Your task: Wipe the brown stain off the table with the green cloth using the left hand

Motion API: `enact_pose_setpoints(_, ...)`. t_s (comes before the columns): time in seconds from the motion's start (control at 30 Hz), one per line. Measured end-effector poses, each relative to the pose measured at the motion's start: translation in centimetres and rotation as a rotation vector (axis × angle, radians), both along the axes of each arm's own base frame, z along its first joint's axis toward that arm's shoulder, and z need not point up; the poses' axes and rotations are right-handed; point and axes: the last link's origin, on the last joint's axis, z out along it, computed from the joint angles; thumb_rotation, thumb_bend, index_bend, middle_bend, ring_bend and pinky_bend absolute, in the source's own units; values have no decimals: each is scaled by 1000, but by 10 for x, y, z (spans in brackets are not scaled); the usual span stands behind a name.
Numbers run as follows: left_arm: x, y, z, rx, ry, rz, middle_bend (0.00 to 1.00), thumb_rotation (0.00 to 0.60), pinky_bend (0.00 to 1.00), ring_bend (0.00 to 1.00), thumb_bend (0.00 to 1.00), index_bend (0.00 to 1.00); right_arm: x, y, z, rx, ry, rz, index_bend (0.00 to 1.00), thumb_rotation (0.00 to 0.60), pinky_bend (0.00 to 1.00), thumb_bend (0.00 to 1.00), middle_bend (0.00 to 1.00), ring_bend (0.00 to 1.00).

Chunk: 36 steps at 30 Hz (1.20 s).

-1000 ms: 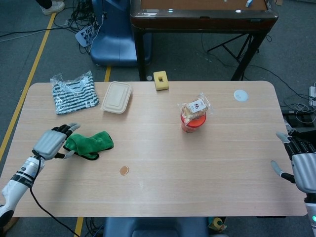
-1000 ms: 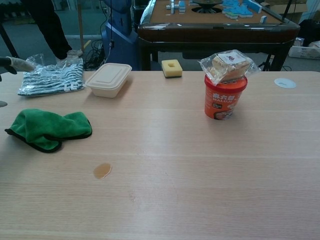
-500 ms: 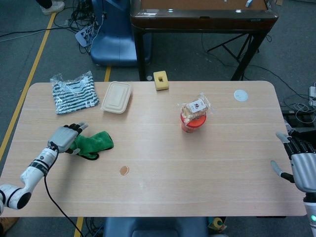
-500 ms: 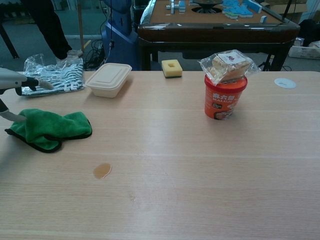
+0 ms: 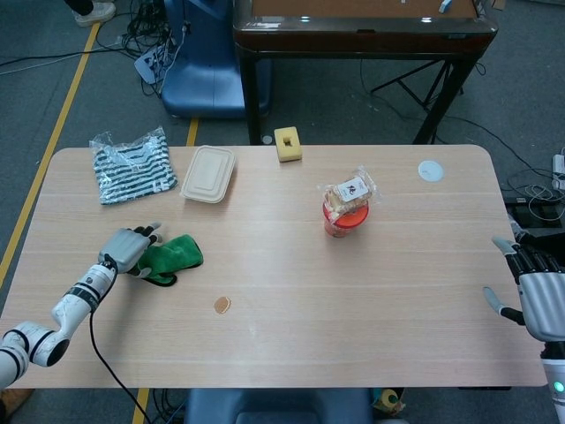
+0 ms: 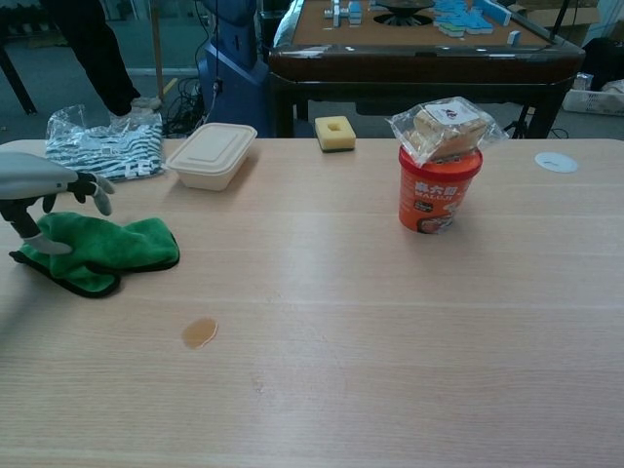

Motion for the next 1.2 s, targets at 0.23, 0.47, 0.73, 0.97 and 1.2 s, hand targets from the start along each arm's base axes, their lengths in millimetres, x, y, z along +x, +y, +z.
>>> enact_pose_setpoints(0.23, -4, 6, -10, -11, 12, 0, 139, 600, 507, 270, 224, 290, -2, 2, 1, 0, 0, -10, 159, 600, 238, 350, 235, 207)
enact_pose_setpoints(0.47, -8, 8, -18, -23, 4, 21, 253, 600, 633, 384, 227, 458, -4, 2, 0, 2, -3, -17, 159, 600, 238, 350, 237, 207)
enact_pose_setpoints(0.73, -8, 7, -22, -29, -53, 30, 565, 600, 864, 584, 250, 605, -6, 5, 2, -4, -9, -19, 174, 600, 238, 351, 244, 207)
enact_pose_setpoints(0.97, -1, -3, -28, -85, -108, 0, 592, 600, 877, 601, 251, 599, -7, 6, 1, -2, -11, -13, 177, 600, 238, 350, 245, 206)
enact_pose_setpoints(1.2, 20, -22, -42, -187, -150, -71, 592, 600, 877, 601, 251, 585, -6, 8, 1, -1, -12, -9, 179, 600, 238, 350, 246, 207)
